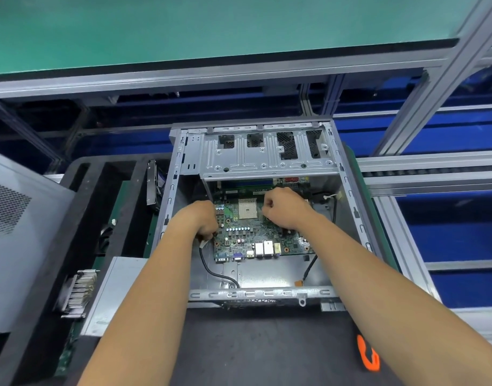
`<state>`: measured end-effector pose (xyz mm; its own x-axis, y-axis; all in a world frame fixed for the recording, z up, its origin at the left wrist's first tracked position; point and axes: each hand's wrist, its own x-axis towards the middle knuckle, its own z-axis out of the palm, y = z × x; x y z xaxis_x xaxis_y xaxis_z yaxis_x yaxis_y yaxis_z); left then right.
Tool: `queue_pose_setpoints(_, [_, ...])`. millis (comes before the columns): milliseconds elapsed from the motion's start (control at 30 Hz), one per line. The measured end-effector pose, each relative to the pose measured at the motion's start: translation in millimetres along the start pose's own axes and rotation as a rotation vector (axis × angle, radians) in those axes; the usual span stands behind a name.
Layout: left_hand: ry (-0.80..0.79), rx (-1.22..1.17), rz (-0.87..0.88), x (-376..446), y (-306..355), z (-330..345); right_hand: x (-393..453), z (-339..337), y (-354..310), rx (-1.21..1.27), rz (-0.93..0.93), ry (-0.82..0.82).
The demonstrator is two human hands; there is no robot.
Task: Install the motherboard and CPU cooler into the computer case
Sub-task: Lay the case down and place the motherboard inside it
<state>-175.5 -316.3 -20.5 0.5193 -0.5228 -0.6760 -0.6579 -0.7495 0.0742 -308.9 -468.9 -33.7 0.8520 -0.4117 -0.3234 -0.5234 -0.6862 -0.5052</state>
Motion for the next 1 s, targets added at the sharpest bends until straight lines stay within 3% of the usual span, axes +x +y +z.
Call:
queue_pose_setpoints(333, [-0.058,-0.138,-0.087,-3,3,1,0,0,0,-0.003,0.016,-0.016])
queue_pose_setpoints(433, [-0.100,-0.194,-0.021,-5,7,0,1,-1,0,-0.010,0.023,-0.032])
queue_pose_setpoints(633, [-0.194,-0.459,-0.089,-9,17,9,2,-2,0,0.010,0.034,-0.035])
queue_pose_setpoints(1000, [-0.274,-0.434,-0.169,6,13,28,1,-1,3,0.026,0.045,-0.048])
